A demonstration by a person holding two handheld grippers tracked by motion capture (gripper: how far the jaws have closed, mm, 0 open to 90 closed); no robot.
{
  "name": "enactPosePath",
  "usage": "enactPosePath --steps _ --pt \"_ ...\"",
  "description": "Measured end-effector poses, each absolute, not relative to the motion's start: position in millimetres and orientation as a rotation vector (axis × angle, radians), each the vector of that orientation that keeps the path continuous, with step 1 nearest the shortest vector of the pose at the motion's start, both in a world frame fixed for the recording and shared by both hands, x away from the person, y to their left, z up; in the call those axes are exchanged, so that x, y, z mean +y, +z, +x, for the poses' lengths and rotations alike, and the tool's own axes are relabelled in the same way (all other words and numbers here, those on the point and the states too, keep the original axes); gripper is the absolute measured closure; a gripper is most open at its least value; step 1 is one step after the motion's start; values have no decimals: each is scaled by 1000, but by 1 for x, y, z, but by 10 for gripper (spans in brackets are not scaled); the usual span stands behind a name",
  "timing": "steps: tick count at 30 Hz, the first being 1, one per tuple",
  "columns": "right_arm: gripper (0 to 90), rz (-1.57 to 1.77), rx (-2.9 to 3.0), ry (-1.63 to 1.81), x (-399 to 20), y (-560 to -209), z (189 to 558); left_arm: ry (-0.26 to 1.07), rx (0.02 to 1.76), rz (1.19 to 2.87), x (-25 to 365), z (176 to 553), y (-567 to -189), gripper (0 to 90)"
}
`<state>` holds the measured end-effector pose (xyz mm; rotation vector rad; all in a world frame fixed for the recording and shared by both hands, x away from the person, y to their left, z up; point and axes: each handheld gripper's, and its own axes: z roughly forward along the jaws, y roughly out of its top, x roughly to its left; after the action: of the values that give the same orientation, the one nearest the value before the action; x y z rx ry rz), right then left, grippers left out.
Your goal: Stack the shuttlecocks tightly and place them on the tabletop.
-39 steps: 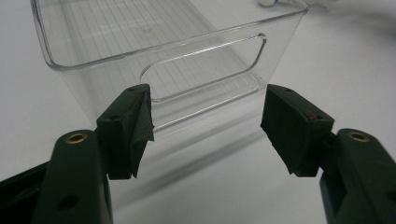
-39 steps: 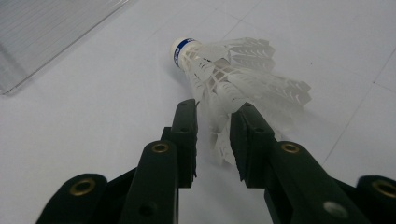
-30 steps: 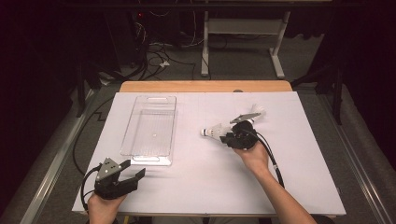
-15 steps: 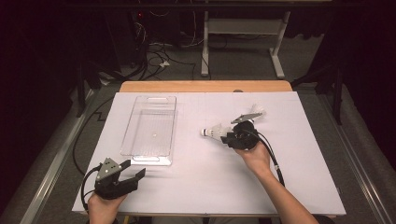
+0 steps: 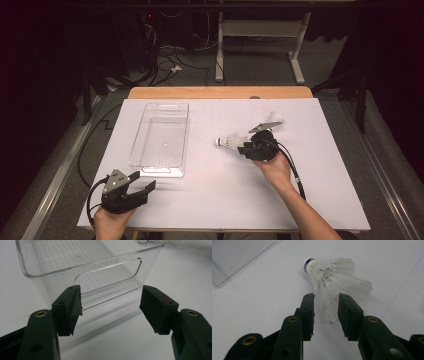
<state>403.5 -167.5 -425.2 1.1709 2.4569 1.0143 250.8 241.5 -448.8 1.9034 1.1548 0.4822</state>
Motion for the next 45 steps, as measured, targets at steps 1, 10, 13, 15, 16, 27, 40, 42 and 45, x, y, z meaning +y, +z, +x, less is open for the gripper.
enactPosePath --steps 1,10,13,15,16,27,40,42,45 --pt "657 1168 2453 1009 -168 -425 403 482 1155 1903 242 251 -449 345" --pt "633 1168 2436 1010 -174 -422 400 481 1158 1901 242 251 -449 345" --pt "620 1163 2429 989 -175 -421 398 485 1156 1901 242 250 -449 345" --pt "606 1159 2426 986 -177 -420 397 481 1158 1899 242 251 -449 345" --pt "606 1161 2423 990 -177 -420 396 479 1159 1898 242 251 -449 345" --pt "582 1144 2400 1009 -191 -415 386 485 1159 1892 243 250 -448 345" --pt "573 1176 2349 1013 -217 -411 377 488 1162 1892 242 250 -448 345" --pt "573 1184 2344 1013 -220 -411 377 488 1162 1892 242 250 -448 345" --pt "573 1196 2332 1013 -226 -411 377 488 1163 1894 243 250 -448 345"
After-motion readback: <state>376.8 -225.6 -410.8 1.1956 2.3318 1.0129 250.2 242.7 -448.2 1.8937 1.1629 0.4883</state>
